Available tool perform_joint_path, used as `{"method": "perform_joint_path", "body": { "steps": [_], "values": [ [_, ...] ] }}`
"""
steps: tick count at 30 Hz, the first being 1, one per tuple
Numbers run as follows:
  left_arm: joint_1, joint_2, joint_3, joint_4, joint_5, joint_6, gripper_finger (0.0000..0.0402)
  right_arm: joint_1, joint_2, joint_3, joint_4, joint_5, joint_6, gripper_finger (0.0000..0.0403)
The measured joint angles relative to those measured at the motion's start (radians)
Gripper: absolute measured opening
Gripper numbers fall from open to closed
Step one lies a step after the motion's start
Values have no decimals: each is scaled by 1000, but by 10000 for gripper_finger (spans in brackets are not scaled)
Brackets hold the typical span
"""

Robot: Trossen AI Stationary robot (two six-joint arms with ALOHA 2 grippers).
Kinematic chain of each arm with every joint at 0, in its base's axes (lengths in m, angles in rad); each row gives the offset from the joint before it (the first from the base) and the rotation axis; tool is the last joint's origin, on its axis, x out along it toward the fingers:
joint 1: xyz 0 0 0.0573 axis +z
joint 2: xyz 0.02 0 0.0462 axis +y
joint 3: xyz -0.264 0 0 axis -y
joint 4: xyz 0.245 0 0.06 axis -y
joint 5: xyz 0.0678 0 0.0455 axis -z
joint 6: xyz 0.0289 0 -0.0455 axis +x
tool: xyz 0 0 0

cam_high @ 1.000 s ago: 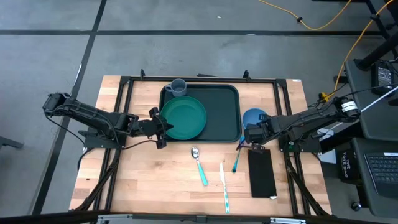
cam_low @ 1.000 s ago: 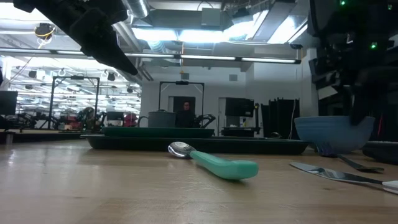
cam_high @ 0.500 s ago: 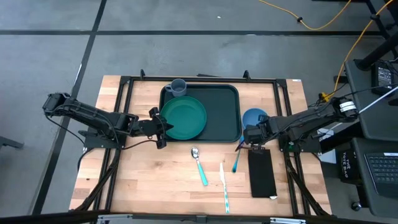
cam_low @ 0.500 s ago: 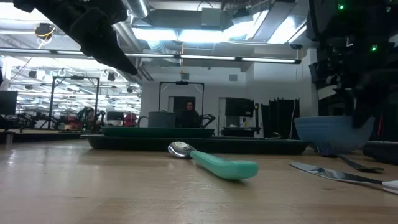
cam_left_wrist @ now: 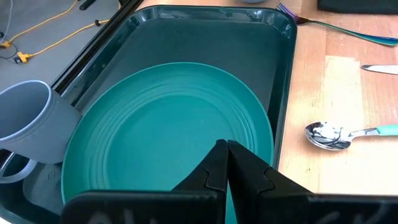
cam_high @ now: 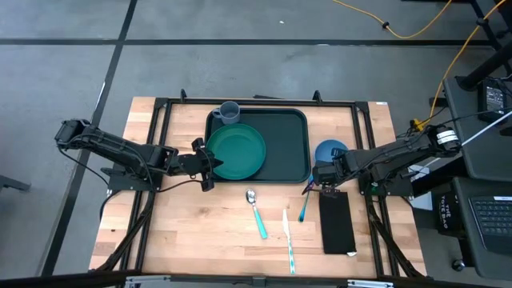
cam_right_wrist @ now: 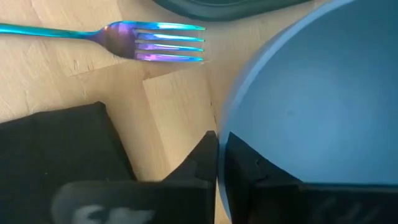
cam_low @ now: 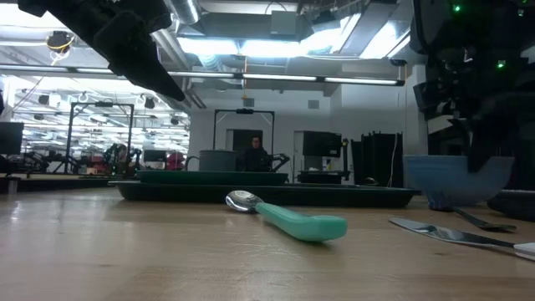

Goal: Set up tray
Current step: Put the blue bowl on the green plate on the black serving tray

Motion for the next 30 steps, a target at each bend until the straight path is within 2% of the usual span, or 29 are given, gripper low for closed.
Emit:
{"method": "perform_joint_path", "body": {
  "steps": [7, 14, 23, 26, 30],
  "values": [
    [0, 0, 0, 0, 0, 0, 4, 0, 0, 15, -16, 0, -7, 12],
    [0, 0, 0, 0, 0, 0, 4, 0, 0, 106, -85, 2, -40, 12],
    [0, 0, 0, 51, 38, 1, 4, 43, 0, 201, -91, 34, -204, 12],
    [0, 0, 0, 95, 74, 0, 3, 57, 0, 225, -90, 37, -230, 12],
    [0, 12, 11, 119, 74, -21, 1, 71, 8, 243, -67, 56, -265, 12]
  ]
}}
